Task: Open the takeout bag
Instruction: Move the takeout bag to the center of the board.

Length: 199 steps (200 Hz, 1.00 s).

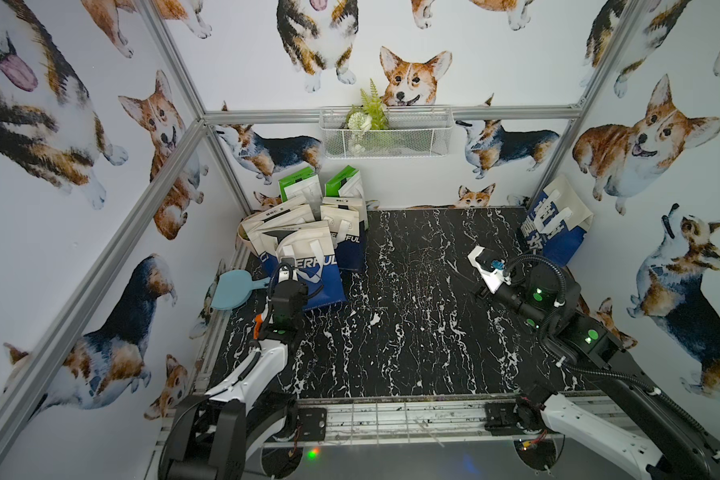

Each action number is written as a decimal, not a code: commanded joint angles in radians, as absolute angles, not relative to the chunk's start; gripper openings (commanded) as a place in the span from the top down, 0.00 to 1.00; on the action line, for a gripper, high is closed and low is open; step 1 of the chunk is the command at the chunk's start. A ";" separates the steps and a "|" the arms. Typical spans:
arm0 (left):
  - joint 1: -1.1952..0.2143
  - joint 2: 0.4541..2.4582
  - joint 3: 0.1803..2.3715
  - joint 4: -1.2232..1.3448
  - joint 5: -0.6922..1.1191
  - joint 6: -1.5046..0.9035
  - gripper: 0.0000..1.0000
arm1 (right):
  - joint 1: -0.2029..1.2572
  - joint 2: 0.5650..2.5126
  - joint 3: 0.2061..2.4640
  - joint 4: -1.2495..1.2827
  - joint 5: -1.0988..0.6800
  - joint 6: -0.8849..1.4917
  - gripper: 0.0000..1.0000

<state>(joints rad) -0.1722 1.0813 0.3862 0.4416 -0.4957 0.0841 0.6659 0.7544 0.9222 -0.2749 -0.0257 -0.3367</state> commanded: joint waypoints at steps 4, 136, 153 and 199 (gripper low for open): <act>-0.166 1.046 0.380 0.452 -0.506 0.030 0.81 | 0.667 0.755 0.923 -0.255 -0.025 -0.316 0.40; -0.351 0.322 0.622 -0.331 -0.046 -0.432 0.21 | 0.594 0.854 0.928 -0.230 0.362 0.011 0.16; -0.362 0.384 0.739 -0.398 0.087 -0.377 0.28 | 0.495 0.893 0.928 -0.226 0.347 0.074 0.15; -0.364 0.475 0.876 -0.576 0.286 -0.255 0.28 | 0.151 1.054 0.971 -0.239 0.300 0.273 0.15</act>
